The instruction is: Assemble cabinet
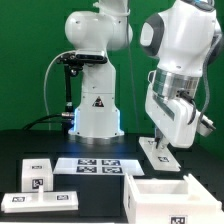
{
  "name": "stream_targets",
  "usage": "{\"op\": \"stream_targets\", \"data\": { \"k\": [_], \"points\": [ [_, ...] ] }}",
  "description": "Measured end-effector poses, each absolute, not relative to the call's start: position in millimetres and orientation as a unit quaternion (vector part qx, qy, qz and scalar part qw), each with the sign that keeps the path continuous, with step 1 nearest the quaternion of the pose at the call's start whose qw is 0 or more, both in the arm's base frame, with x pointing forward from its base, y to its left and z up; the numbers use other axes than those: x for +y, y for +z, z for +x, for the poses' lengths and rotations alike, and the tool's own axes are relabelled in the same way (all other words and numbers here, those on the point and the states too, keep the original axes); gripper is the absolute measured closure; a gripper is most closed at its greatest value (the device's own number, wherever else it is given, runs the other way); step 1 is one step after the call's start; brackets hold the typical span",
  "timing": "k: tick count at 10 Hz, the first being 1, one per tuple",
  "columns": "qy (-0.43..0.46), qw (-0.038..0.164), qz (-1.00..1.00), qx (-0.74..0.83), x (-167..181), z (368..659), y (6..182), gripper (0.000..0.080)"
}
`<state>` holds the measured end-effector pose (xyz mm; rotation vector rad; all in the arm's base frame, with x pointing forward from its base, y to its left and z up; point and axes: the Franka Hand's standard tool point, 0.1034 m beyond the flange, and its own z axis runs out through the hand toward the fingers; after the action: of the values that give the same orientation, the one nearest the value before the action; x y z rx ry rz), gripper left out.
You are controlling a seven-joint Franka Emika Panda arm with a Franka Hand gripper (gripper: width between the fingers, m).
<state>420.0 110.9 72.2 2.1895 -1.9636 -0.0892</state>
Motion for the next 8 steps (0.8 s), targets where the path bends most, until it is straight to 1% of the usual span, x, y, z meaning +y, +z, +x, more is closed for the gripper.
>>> {"op": "stream_targets", "data": {
  "k": [2, 3, 5, 6, 7, 8],
  "points": [
    [-0.023, 0.088, 0.742, -0.665, 111.8, 431.9, 78.1, 0.0733],
    [-0.024, 0.089, 0.744, -0.662, 112.5, 429.4, 75.9, 0.0733],
    [0.018, 0.033, 0.752, -0.658, 117.1, 437.0, 73.0, 0.0733],
    [0.044, 0.0, 0.754, -0.655, 116.0, 439.2, 71.2, 0.0733],
    [0.073, -0.032, 0.747, -0.66, 103.4, 445.6, 70.2, 0.0733],
    [0.079, -0.035, 0.751, -0.655, 96.5, 447.7, 69.6, 0.0733]
  ]
}}
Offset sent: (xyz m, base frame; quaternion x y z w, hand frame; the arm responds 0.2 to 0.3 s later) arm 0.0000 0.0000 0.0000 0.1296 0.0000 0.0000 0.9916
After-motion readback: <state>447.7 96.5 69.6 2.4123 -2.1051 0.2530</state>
